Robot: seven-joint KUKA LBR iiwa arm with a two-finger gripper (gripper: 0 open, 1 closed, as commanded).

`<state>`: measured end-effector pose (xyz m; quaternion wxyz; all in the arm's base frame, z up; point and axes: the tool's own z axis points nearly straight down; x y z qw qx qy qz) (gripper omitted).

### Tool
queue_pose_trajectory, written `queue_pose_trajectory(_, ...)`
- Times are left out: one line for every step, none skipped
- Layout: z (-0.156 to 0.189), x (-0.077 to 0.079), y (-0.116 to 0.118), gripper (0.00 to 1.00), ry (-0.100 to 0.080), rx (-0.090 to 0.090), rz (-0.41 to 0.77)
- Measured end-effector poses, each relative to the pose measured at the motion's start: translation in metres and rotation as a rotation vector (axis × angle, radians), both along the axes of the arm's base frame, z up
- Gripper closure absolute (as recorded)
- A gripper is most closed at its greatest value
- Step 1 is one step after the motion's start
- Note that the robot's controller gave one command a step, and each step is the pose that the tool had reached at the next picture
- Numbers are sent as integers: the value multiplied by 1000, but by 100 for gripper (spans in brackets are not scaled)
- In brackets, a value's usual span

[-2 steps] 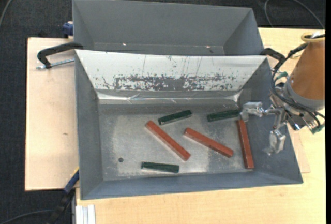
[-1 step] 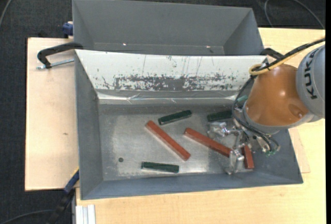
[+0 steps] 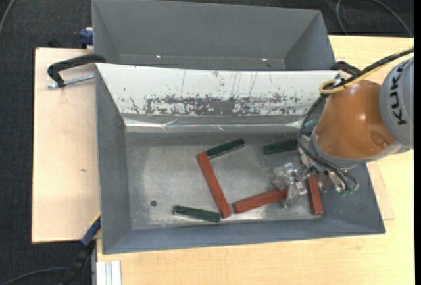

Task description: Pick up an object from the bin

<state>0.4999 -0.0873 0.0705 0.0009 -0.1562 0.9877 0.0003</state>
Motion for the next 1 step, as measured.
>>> queue_pose_trajectory(143,23,6,100,-14,-2,-33)
